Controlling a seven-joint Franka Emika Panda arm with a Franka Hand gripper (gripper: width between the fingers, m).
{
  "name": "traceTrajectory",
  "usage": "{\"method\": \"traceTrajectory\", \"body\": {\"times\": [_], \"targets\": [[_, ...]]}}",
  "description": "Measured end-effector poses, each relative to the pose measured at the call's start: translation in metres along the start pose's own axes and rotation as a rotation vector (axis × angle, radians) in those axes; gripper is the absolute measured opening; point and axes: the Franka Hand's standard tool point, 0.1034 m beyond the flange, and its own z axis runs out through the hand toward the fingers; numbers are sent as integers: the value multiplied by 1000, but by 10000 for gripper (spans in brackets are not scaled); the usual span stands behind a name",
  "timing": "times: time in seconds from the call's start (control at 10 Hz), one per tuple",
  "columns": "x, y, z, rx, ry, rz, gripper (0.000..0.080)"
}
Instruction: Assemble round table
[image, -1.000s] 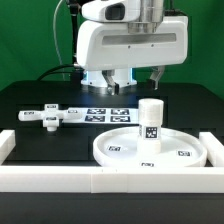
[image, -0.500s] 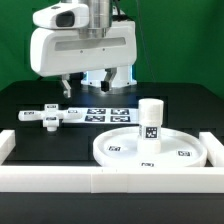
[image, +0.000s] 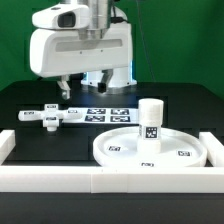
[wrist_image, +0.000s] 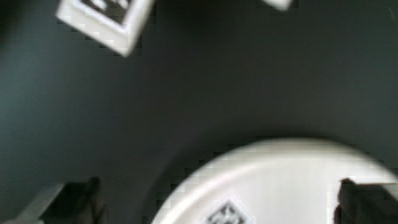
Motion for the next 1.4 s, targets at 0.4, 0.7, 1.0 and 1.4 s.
{"method": "traceTrajectory", "body": {"times": [0.4,0.7,1.0,1.4], "targets": [[-12,1,5,10,-6,-63,649],[-17,10,7,7,-7,-143,649],[-67,17,20,17,-14,-178,649],[-68,17,21,20,-16,-170,649]]}}
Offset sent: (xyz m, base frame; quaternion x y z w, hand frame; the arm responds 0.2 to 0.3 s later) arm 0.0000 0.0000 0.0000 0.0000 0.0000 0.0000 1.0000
